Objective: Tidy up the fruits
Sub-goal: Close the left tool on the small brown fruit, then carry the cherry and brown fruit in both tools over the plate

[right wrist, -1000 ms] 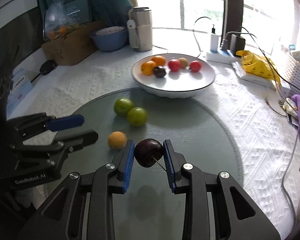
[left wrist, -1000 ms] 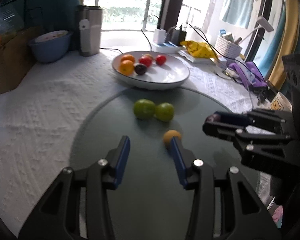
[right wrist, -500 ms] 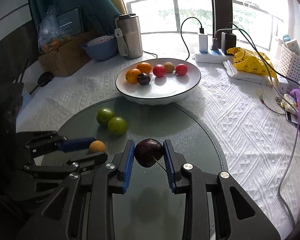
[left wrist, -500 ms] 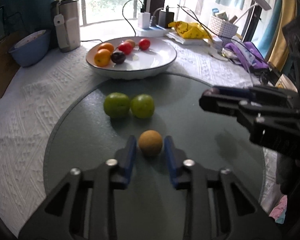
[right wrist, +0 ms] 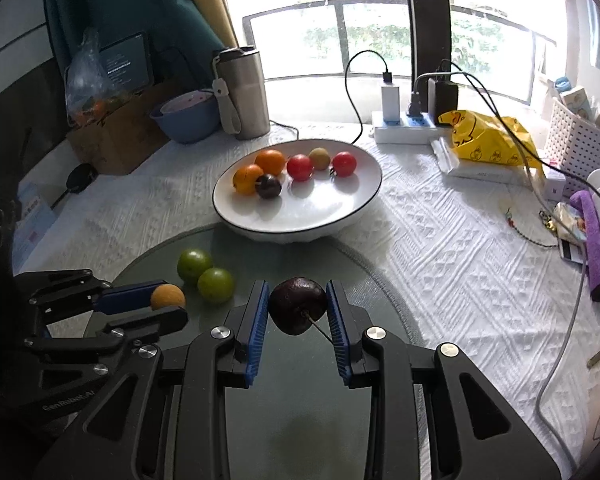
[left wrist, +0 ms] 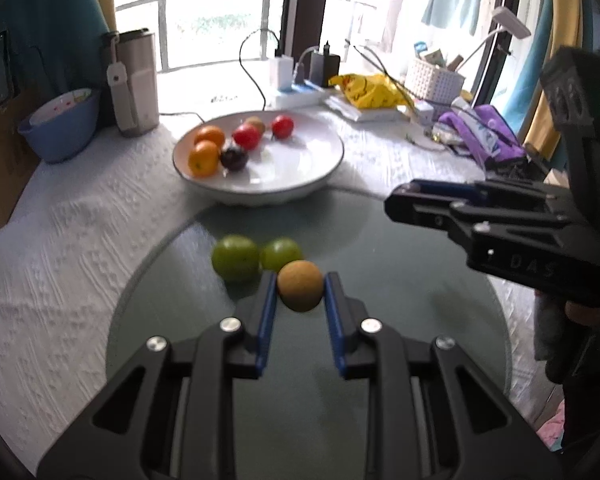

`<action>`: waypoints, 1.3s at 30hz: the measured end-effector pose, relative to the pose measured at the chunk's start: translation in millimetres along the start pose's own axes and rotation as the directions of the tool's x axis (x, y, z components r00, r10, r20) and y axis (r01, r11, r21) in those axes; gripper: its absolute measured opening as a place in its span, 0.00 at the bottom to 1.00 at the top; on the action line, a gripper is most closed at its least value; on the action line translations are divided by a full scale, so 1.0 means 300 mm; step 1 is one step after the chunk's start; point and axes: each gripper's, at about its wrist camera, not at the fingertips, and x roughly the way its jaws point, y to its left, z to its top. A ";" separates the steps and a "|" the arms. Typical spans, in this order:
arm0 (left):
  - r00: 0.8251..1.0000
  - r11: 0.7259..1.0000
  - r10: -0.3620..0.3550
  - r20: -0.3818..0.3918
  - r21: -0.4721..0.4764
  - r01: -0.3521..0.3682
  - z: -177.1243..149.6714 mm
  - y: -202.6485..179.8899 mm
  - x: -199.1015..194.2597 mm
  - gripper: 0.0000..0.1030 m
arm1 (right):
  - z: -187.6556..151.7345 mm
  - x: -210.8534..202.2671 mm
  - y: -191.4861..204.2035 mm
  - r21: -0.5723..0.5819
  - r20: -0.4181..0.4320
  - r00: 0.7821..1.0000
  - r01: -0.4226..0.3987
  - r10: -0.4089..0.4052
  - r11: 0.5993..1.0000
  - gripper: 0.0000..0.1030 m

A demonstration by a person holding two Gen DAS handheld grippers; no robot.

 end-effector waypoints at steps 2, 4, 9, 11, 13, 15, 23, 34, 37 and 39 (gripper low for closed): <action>1.000 1.000 0.001 0.011 0.001 -0.001 0.015 0.006 -0.007 0.24 | 0.014 -0.004 -0.007 0.003 0.007 1.000 0.004 -0.004 1.000 0.30; 1.000 1.000 0.002 0.024 0.001 -0.002 0.035 0.012 -0.011 0.24 | 0.027 -0.007 -0.011 0.006 0.013 1.000 0.009 -0.009 1.000 0.30; 0.999 1.000 0.004 0.050 0.000 -0.004 0.080 0.030 -0.005 0.24 | 0.062 -0.005 -0.022 0.009 0.020 1.000 0.021 -0.021 1.000 0.30; 0.998 1.000 0.002 0.057 -0.004 -0.001 0.098 0.036 0.001 0.24 | 0.083 -0.004 -0.027 0.000 0.023 0.999 0.028 -0.028 1.000 0.30; 0.998 1.000 -0.003 0.067 -0.006 0.004 0.119 0.040 0.006 0.24 | 0.107 -0.001 -0.039 -0.001 0.028 0.999 0.033 -0.033 0.999 0.30; 0.997 1.000 -0.007 0.071 -0.002 0.007 0.138 0.043 0.016 0.24 | 0.131 -0.001 -0.047 -0.005 0.034 0.999 0.040 -0.040 0.999 0.30; 0.998 1.000 -0.022 0.065 0.007 0.022 0.216 0.054 0.088 0.24 | 0.189 0.044 -0.076 -0.003 0.035 0.999 0.037 -0.037 0.999 0.30; 0.998 0.999 -0.045 0.038 0.017 0.044 0.297 0.050 0.224 0.24 | 0.246 0.161 -0.143 0.006 0.011 1.000 0.016 -0.016 1.000 0.30; 0.999 0.999 -0.041 0.027 0.021 0.041 0.313 0.049 0.267 0.24 | 0.257 0.201 -0.154 0.006 0.001 1.000 0.007 -0.007 1.000 0.30; 0.999 0.999 -0.038 0.017 0.027 0.037 0.323 0.050 0.294 0.24 | 0.263 0.227 -0.158 0.004 -0.008 1.000 0.001 -0.001 1.000 0.30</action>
